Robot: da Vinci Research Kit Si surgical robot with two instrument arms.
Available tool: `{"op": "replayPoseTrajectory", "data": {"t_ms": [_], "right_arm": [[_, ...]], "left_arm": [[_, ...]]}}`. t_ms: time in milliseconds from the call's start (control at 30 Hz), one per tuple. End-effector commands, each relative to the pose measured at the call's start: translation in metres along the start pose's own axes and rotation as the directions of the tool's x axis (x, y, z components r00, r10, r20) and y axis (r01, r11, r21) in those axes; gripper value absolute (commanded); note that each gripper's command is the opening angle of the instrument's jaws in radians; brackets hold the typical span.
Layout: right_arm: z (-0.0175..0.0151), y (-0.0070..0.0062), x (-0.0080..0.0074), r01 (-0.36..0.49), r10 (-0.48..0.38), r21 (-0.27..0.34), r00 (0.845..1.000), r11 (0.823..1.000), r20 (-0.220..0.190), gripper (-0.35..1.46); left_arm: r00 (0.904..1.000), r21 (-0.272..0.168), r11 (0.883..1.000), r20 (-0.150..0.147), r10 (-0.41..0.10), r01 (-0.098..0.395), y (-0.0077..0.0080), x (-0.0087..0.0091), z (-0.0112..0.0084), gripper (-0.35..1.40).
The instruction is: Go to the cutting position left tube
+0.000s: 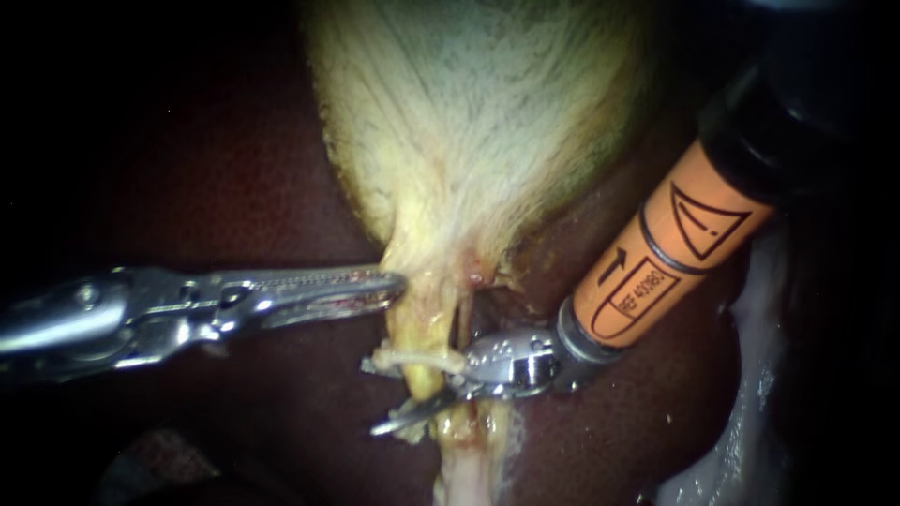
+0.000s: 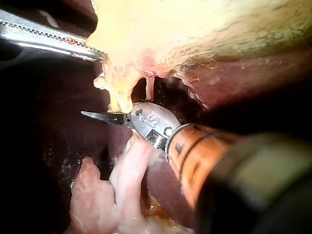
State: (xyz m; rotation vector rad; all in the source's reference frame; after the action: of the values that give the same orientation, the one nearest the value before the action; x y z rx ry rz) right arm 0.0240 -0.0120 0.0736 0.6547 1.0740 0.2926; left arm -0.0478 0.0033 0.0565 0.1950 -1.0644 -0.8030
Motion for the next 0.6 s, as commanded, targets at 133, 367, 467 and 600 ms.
{"op": "replayPoseTrajectory", "data": {"t_ms": [133,367,467,600], "right_arm": [[0.0,0.0,-0.0001,-0.034,0.034,0.0,0.999,0.999,0.001,1.1],[-0.0003,-0.0002,-0.0005,-0.114,0.114,-0.001,0.994,0.994,0.0,0.37],[-0.0006,-0.0003,-0.0007,-0.121,0.121,-0.005,0.992,0.993,0.036,-0.35],[-0.0008,-0.0002,-0.0008,-0.121,0.122,-0.027,0.99,0.992,0.064,-0.35]], "left_arm": [[1.0,0.0,1.0,0.0,-0.001,0.001,0.0001,-0.0001,0.0,-0.01],[1.0,0.0,1.0,0.0,-0.001,0.001,0.0001,0.0,0.0,-0.01],[1.0,0.0,1.0,0.0,-0.001,0.001,0.0001,0.0,0.0,-0.01],[1.0,0.0,1.0,0.0,-0.001,0.001,0.0001,0.0,0.0,-0.01]]}}
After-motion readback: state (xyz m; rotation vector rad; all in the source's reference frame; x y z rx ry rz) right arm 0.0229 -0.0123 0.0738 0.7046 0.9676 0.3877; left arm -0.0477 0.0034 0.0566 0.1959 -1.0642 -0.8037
